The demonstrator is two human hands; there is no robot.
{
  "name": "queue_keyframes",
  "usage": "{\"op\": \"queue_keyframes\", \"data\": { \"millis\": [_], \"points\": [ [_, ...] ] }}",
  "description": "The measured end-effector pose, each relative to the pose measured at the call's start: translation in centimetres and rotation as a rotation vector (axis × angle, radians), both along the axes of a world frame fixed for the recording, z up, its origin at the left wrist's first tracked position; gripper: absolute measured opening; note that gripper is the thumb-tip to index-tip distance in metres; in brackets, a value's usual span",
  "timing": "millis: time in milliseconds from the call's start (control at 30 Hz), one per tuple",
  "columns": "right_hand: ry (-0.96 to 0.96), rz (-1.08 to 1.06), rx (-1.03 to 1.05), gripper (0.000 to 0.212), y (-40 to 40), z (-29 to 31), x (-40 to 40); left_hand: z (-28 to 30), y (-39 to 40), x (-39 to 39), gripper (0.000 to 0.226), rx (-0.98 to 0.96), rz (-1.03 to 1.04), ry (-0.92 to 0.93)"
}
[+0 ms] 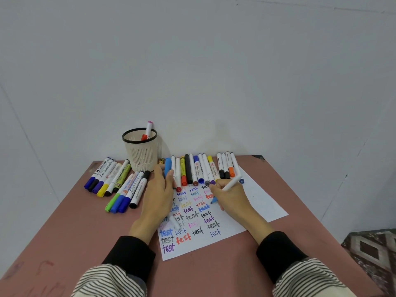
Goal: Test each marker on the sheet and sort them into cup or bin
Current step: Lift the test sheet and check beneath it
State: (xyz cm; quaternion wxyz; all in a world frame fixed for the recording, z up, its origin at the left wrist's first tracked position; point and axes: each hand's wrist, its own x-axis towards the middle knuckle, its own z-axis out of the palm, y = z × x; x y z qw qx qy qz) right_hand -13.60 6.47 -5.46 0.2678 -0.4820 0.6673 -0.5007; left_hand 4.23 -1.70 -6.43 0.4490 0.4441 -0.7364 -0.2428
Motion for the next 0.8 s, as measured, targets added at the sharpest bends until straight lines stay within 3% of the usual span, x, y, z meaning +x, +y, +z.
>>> {"op": "queue_keyframes", "data": {
  "millis": [800],
  "points": [
    [-0.011,-0.05,-0.047,0.042,-0.3,-0.02,-0.03,0.29,0.3,0.02,0.016,0.003,-0.041,-0.029]
  ]
}}
